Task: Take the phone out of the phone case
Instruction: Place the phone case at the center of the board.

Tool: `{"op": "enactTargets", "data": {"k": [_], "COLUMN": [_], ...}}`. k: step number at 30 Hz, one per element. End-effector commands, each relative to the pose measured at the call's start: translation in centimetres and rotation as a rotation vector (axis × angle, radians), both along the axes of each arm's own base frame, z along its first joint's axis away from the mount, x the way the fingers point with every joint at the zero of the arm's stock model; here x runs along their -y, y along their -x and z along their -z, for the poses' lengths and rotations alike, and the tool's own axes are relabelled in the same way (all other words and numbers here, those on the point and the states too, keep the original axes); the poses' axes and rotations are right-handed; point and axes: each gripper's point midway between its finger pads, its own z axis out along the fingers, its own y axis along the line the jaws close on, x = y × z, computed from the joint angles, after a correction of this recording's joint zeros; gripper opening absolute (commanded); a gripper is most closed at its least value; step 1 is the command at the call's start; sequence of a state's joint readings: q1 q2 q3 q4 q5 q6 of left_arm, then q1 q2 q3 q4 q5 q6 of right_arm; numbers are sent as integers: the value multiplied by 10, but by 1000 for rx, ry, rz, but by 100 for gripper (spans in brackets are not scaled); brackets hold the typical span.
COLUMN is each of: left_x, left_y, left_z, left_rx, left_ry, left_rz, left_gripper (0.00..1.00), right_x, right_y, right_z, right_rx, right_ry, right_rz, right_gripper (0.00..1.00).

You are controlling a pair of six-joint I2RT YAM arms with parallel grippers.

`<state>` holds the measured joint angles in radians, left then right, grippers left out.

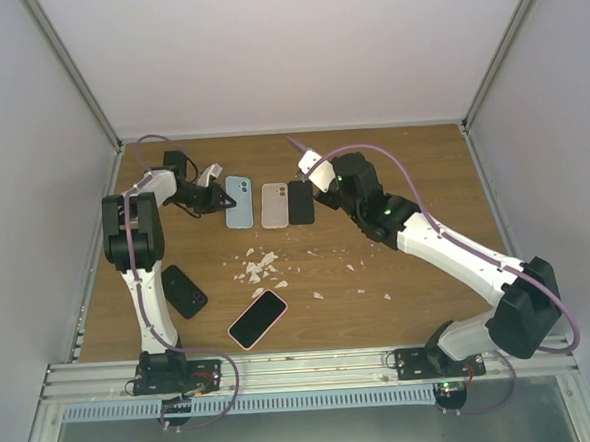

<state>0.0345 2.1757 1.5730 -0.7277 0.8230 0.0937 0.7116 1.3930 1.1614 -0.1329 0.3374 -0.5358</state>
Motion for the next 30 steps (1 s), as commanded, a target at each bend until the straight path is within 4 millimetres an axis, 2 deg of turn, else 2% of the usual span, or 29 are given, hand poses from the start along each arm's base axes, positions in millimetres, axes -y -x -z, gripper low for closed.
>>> {"op": "enactTargets", "data": {"k": [1,7,15,16,19,25,30], "left_x": [4,13,4,14,17,8,1], "left_y": [-5,-2,-7,-4,-3,-3,-5], "left_z": [12,34,49,51,54,62,56], "left_rx": [-20,-58,-81,-79,-77,-96,-101], "left_ry": [30,10,-58,-72,-101,-179,-209], "left_rz": [20,32,-15,5,16,-25,-73], "left_gripper": [0,0,1,2,6,18,30], "right_x": [-2,-3,-5,-5,-5,-4,-4], "right_y": [-7,-9,-9,-9,-9,-8,-7], "right_z": [-20,-17,-14,-14,-13,-16,-18], "right_rx": [37,31,23,23,22,24,29], "right_ry": [-59,-53,-48,-48,-49,-51,-52], "right_rz": [12,12,8,8,5,7,4], "right_gripper": [1,0,0,1,0,0,0]}}
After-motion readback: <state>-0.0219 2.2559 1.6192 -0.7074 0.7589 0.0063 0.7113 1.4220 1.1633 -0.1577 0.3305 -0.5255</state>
